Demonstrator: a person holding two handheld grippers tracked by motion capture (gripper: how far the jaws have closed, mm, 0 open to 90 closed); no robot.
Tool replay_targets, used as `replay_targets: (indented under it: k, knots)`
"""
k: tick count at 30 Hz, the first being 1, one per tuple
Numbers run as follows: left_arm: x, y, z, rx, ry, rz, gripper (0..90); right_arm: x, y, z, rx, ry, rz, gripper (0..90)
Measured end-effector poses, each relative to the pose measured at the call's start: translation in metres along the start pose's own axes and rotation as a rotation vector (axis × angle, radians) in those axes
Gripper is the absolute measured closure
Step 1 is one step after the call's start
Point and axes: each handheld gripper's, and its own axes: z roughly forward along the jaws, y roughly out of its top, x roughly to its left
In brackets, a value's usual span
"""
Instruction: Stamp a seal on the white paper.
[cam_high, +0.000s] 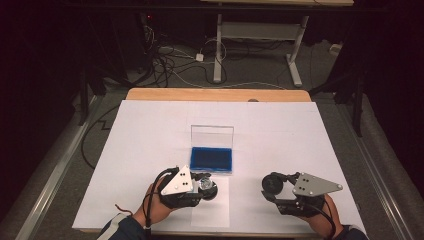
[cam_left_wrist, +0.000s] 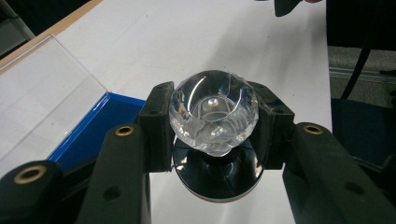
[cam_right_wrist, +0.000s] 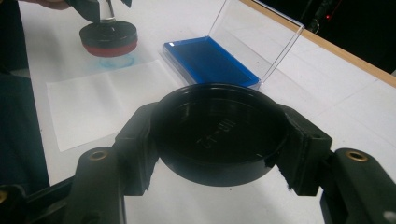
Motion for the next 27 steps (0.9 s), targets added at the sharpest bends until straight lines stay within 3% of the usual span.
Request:
replay_targets:
  k: [7, 16, 27]
  knots:
    - [-0.001, -0.001, 0.001, 0.007, -0.001, -0.005, 54.3, 0.001, 0.0, 0.0, 0.002, 0.001, -0.003, 37.9]
    - [-0.002, -0.009, 0.014, 0.039, -0.042, -0.013, 54.3, 0.002, -0.001, 0.001, 0.012, 0.003, -0.006, 37.9]
    - [-0.001, -0.019, 0.024, 0.059, -0.06, -0.031, 54.3, 0.003, 0.0, 0.004, 0.017, 0.013, -0.011, 37.9]
